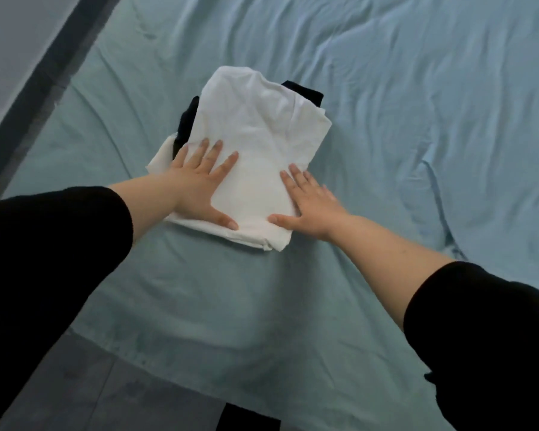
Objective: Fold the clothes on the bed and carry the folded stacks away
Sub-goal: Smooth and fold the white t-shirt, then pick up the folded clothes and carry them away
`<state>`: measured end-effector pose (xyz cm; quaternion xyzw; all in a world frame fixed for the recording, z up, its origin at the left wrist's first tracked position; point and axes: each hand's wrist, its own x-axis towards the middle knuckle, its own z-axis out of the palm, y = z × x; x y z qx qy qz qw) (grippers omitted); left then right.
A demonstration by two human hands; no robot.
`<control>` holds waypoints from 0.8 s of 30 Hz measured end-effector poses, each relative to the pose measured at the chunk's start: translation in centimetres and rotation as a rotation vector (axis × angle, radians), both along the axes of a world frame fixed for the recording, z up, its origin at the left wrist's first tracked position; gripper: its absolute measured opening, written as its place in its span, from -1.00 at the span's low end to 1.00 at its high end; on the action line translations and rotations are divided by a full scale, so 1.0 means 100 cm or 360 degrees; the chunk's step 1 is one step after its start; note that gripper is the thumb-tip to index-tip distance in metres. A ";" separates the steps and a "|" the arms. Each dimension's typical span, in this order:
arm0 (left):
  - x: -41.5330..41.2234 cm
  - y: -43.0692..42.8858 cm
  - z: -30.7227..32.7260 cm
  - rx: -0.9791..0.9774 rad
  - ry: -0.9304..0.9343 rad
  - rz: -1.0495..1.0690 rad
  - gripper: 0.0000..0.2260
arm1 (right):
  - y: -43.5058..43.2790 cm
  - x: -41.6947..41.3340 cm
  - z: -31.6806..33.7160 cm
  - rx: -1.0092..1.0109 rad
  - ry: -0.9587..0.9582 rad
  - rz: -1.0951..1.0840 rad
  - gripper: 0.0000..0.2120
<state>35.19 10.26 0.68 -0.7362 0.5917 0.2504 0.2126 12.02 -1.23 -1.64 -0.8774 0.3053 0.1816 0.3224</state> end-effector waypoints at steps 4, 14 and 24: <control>-0.102 0.024 0.019 -0.0265 0.0296 0.0261 0.10 | 0.035 -0.091 0.015 0.0249 -0.0343 -0.0827 -0.39; -0.456 0.059 0.043 -0.0377 0.1275 0.0834 -0.64 | 0.135 -0.428 0.062 0.0497 -0.0447 -0.2006 -0.89; -0.627 0.032 0.081 -0.0290 0.1542 0.1038 -0.78 | 0.178 -0.644 0.101 0.0501 -0.0711 -0.2812 -0.92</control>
